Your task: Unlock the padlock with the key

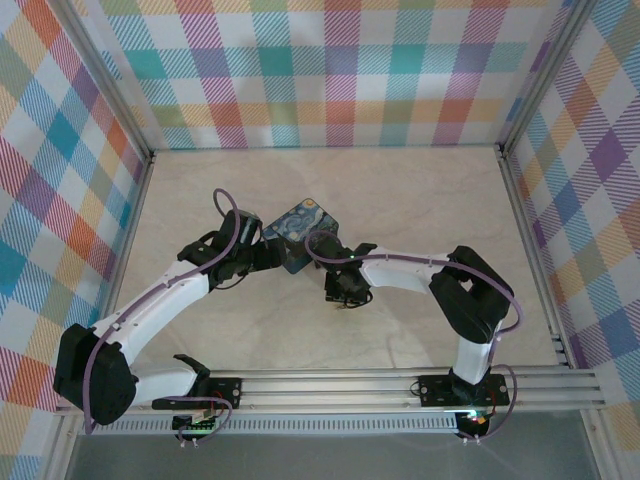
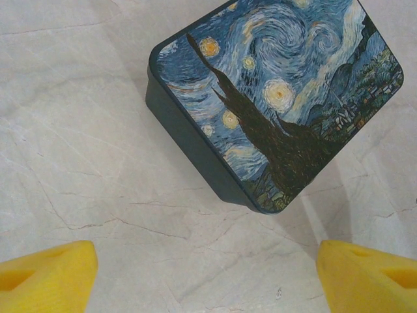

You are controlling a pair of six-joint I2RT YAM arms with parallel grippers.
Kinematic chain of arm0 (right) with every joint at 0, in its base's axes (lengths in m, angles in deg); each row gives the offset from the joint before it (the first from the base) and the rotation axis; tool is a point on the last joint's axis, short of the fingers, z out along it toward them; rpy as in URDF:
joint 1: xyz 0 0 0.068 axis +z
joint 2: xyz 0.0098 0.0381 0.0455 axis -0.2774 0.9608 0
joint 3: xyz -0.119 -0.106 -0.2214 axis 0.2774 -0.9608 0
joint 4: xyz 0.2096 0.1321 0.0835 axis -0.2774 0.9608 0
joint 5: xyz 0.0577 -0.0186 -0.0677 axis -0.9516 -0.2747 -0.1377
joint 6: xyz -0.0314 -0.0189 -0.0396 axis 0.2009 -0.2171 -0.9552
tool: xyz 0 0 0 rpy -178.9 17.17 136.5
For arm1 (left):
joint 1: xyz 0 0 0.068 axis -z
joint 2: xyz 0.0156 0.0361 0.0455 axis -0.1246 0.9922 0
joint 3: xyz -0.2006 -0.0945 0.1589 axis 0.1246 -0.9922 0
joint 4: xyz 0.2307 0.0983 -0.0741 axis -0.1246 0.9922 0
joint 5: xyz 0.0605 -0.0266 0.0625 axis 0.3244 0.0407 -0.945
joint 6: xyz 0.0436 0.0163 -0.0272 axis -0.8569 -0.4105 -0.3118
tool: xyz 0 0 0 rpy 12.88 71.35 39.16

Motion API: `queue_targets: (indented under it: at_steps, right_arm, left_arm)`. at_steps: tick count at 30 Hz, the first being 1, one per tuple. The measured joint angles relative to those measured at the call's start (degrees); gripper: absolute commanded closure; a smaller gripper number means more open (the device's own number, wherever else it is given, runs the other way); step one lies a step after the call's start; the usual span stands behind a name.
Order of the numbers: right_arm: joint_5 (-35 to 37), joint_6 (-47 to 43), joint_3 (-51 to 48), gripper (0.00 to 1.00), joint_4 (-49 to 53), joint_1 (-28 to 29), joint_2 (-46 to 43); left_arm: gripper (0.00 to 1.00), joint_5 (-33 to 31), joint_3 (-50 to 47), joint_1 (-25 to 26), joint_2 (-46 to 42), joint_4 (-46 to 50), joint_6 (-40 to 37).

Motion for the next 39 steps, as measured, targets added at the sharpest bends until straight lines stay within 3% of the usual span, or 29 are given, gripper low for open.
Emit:
queue_targets:
  at_steps: [13, 29, 39]
  right_arm:
    - [0.96, -5.68, -0.66, 0.50, 1.03, 0.11, -2.82]
    - [-5.90, -51.56, 0.20, 0.41, 4.94, -0.02, -7.13]
    - [-7.30, -63.34, -0.57, 0.45, 4.42, -3.13, -2.36]
  left_arm:
    - [0.12, -0.07, 0.04, 0.00, -2.03, 1.20, 0.00]
    - [0.12, 2.91, 0.07, 0.33, -1.95, 4.70, 0.04]
    - [0.12, 3.37, 1.64, 0.37, -1.92, 6.45, 0.00]
